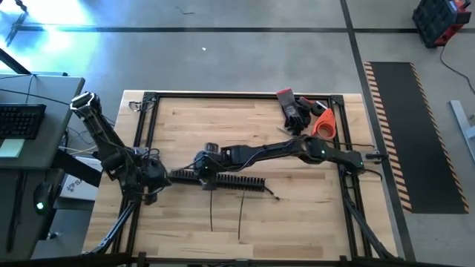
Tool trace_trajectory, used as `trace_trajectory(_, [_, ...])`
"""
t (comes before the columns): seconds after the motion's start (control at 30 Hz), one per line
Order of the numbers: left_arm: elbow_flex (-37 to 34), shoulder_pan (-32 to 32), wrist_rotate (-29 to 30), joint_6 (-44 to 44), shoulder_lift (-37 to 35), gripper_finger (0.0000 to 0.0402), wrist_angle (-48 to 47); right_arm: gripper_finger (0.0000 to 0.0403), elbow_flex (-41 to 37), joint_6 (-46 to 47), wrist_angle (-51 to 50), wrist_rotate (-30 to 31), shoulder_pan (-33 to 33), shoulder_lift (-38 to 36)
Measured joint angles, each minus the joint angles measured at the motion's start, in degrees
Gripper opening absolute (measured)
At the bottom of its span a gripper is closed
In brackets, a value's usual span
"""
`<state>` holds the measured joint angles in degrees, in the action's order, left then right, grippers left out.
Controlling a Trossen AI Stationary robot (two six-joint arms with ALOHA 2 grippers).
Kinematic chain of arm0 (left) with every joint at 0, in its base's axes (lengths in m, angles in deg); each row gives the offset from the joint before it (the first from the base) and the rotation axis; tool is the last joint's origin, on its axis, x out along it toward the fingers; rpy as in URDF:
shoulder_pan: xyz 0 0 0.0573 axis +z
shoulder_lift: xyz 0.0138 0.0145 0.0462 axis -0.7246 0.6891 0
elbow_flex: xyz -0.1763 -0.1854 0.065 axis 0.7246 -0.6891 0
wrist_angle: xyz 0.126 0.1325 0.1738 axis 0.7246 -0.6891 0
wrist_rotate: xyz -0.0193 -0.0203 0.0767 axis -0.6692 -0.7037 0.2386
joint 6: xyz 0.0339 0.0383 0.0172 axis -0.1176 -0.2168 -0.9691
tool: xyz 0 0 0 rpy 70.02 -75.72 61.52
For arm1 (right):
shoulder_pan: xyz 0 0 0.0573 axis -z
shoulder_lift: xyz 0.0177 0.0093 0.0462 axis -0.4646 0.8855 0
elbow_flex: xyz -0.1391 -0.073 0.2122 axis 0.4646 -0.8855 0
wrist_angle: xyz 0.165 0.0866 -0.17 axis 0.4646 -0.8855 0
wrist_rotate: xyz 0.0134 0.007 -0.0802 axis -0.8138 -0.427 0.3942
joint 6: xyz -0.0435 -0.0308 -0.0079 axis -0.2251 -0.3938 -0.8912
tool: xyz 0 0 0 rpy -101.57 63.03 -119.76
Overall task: Ziptie cables
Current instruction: Close the black cable duct cover
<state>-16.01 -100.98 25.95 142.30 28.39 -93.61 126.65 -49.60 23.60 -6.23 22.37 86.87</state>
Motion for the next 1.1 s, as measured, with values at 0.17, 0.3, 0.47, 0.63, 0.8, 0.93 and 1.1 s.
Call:
trace_trajectory(0.17, [1.6, 0.0, -13.2, 0.6, 4.3, 0.0000, -10.6, 0.0114, -6.7, -3.0, -8.4, 6.0, -1.4, -3.1])
trace_trajectory(0.3, [1.3, 0.0, -14.0, 0.7, 9.5, 0.0000, -11.0, 0.0118, -17.8, -2.0, -2.1, 3.2, -1.9, -7.8])
trace_trajectory(0.47, [-0.2, 0.2, -4.4, 8.6, 16.7, 0.0000, -8.9, 0.0117, -30.2, 1.4, 6.2, 0.4, -2.1, -13.8])
trace_trajectory(0.63, [-1.1, 0.2, 5.9, 11.1, 22.8, 0.0000, 1.7, 0.0117, -40.8, 5.9, 6.0, 1.3, -2.2, -20.8])
trace_trajectory(0.8, [-1.1, 2.9, 16.3, 7.8, 28.5, 0.0000, 12.7, 0.0117, -52.6, 11.2, 5.0, 9.5, -3.4, -30.4])
trace_trajectory(0.93, [-1.0, 7.4, 20.2, -1.7, 31.1, 0.0000, 23.9, 0.0117, -60.6, 16.9, 5.2, 15.9, -4.4, -39.6])
trace_trajectory(1.1, [3.2, 11.8, 10.5, -19.1, 30.8, 0.0000, 25.6, 0.0117, -66.9, 20.3, 12.5, 17.1, -6.0, -48.5])
